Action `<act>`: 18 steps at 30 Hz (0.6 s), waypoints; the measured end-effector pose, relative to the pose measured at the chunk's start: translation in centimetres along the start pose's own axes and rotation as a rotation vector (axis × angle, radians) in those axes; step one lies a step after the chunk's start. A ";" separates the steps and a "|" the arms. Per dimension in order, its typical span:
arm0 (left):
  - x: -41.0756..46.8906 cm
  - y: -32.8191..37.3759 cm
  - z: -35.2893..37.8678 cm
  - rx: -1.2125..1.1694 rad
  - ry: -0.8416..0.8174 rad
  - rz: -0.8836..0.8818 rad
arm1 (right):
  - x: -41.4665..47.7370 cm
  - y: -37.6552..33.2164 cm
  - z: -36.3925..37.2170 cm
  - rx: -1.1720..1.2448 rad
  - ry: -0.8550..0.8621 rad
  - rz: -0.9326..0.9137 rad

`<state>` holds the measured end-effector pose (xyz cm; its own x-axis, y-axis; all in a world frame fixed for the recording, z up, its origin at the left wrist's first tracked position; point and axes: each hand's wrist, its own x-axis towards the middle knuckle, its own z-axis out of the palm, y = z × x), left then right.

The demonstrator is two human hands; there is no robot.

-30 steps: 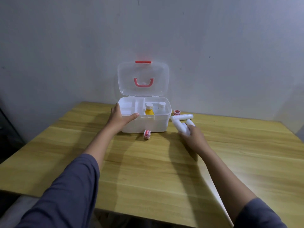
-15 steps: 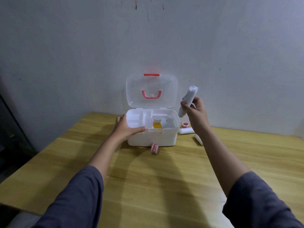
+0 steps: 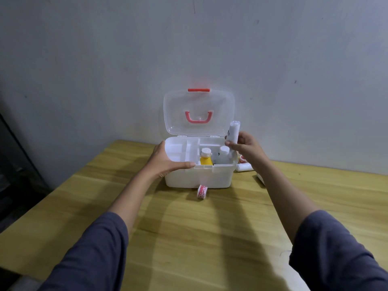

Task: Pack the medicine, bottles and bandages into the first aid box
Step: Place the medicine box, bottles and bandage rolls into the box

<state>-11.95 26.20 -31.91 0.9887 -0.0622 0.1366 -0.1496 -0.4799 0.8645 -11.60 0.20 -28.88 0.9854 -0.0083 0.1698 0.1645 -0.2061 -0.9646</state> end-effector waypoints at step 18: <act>5.3 -0.8 -2.9 0.012 0.081 0.007 | 6.8 -1.5 2.0 -0.136 -0.058 -0.084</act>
<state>-6.61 28.80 -30.44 0.9833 0.0047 0.1819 -0.1563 -0.4905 0.8573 -5.02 2.43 -26.70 0.9700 0.0698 0.2328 0.2426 -0.3344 -0.9107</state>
